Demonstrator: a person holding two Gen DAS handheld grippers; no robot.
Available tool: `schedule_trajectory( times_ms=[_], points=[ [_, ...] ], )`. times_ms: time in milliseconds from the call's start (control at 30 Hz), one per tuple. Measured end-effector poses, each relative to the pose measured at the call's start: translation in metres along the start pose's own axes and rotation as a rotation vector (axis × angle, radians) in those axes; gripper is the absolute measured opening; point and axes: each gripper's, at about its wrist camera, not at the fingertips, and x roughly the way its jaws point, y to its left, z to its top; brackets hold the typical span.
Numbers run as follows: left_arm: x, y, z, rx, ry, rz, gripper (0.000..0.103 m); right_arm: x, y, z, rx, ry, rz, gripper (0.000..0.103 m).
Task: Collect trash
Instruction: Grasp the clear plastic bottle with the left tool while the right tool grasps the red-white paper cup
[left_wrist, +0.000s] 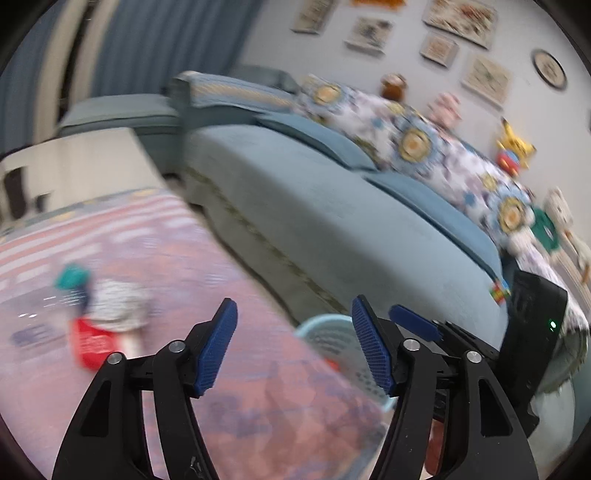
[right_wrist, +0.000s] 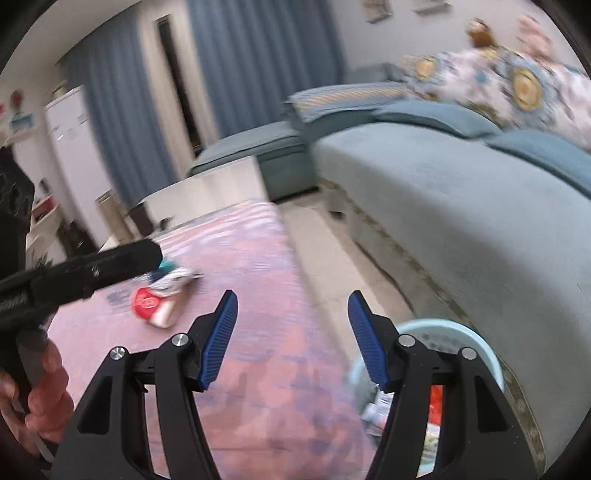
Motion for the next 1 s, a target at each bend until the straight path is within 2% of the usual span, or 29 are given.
schedule_trajectory(
  times_ms=[233, 367, 433, 500, 633, 667, 700, 800, 900, 967, 1000],
  points=[
    [-0.063, 0.111, -0.004, -0.138, -0.061, 0.209, 0.068, 0.039, 0.085, 0.0, -0.09, 0.025, 0.111, 0.059],
    [-0.09, 0.179, -0.014, -0.243, -0.092, 0.318, 0.068, 0.065, 0.128, -0.005, -0.123, 0.041, 0.134, 0.059],
    [-0.093, 0.203, -0.016, -0.285, -0.093, 0.344, 0.068, 0.079, 0.144, -0.008, -0.138, 0.061, 0.142, 0.065],
    [-0.092, 0.23, -0.021, -0.335, -0.088, 0.374, 0.068, 0.094, 0.158, -0.012, -0.152, 0.085, 0.141, 0.077],
    [-0.08, 0.26, -0.028, -0.403, -0.07, 0.339, 0.069, 0.124, 0.178, -0.024, -0.159, 0.179, 0.136, 0.077],
    [-0.076, 0.263, -0.028, -0.407, -0.064, 0.339, 0.069, 0.13, 0.182, -0.026, -0.157, 0.192, 0.134, 0.08],
    [-0.071, 0.266, -0.027, -0.404, -0.058, 0.334, 0.068, 0.137, 0.186, -0.028, -0.152, 0.203, 0.112, 0.085],
    [-0.06, 0.27, -0.023, -0.393, -0.041, 0.323, 0.069, 0.155, 0.193, -0.029, -0.15, 0.234, 0.049, 0.086],
    [-0.047, 0.275, -0.022, -0.373, -0.012, 0.341, 0.069, 0.173, 0.192, -0.028, -0.121, 0.282, 0.056, 0.086],
    [-0.04, 0.275, -0.021, -0.358, -0.001, 0.322, 0.069, 0.18, 0.191, -0.027, -0.099, 0.304, 0.069, 0.084],
    [-0.037, 0.275, -0.021, -0.362, 0.007, 0.294, 0.069, 0.182, 0.191, -0.027, -0.096, 0.303, 0.062, 0.075]
  ],
)
